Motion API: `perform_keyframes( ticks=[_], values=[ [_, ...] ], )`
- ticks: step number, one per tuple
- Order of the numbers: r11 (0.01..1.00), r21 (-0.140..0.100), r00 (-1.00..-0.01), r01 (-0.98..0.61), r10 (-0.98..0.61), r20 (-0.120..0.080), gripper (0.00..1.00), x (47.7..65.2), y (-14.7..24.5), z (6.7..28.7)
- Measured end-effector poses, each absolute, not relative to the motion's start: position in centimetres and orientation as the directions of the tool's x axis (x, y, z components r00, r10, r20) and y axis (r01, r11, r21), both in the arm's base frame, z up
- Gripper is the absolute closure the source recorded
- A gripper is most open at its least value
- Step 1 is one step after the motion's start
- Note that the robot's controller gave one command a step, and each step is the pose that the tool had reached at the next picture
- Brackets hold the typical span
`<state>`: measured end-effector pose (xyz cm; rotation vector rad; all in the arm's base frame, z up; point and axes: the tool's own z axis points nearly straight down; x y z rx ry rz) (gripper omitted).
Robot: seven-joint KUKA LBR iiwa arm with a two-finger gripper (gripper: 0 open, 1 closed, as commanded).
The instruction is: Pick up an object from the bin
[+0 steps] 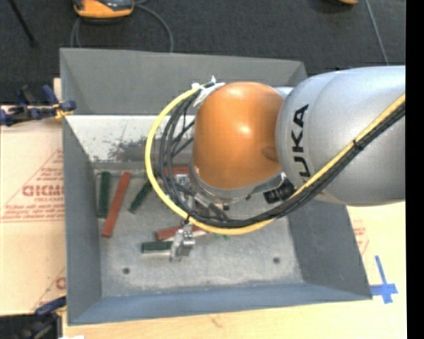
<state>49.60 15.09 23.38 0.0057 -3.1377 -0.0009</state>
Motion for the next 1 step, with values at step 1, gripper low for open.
perform_keyframes(
  ticks=[1],
  values=[
    [1.0,0.002,-1.0,-0.001,-0.001,-0.002,0.0,49.76,15.03,23.65]
  ],
)
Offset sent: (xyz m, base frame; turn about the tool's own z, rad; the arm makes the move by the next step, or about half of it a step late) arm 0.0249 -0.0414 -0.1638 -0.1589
